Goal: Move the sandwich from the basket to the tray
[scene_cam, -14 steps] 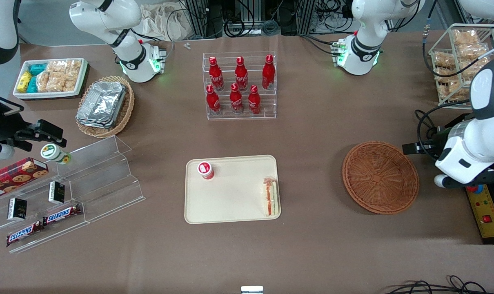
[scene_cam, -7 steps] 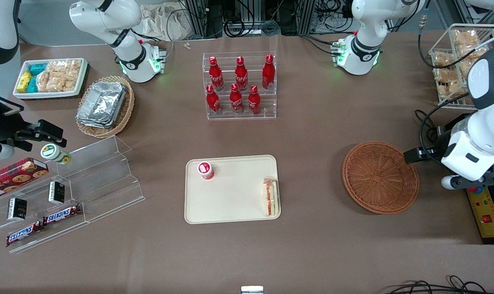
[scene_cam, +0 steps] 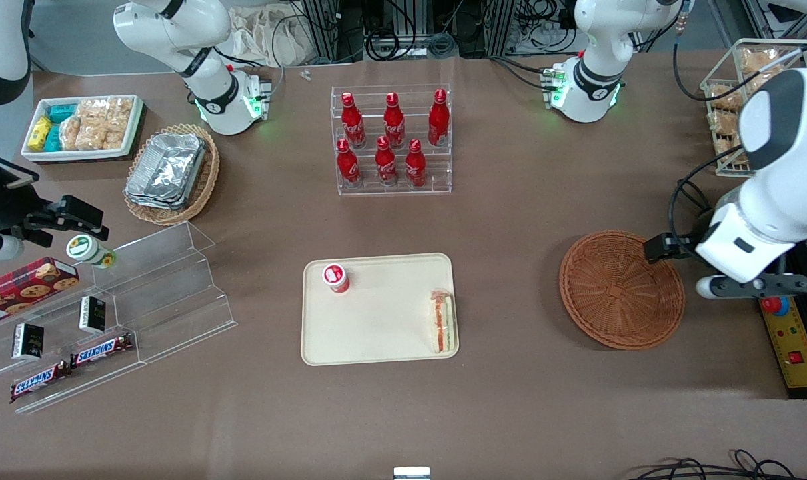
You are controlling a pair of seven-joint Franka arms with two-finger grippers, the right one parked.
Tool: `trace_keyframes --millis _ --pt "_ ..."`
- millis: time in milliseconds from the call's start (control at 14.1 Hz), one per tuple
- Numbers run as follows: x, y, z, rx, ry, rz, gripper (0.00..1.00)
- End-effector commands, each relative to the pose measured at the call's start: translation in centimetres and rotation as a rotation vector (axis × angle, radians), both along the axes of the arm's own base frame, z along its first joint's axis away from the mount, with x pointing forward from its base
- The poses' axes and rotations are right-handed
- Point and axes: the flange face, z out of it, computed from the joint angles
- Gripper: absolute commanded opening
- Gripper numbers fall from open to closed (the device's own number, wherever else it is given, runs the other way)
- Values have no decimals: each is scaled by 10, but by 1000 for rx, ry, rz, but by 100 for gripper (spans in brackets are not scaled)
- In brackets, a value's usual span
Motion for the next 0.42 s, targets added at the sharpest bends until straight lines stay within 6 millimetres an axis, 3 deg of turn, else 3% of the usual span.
trace_keyframes --millis 0,142,354 --pt "-17 -11 -9 0 -10 -5 100" --pt "-18 -5 -4 23 43 -5 100" --pt "-3 -3 0 19 89 -10 100"
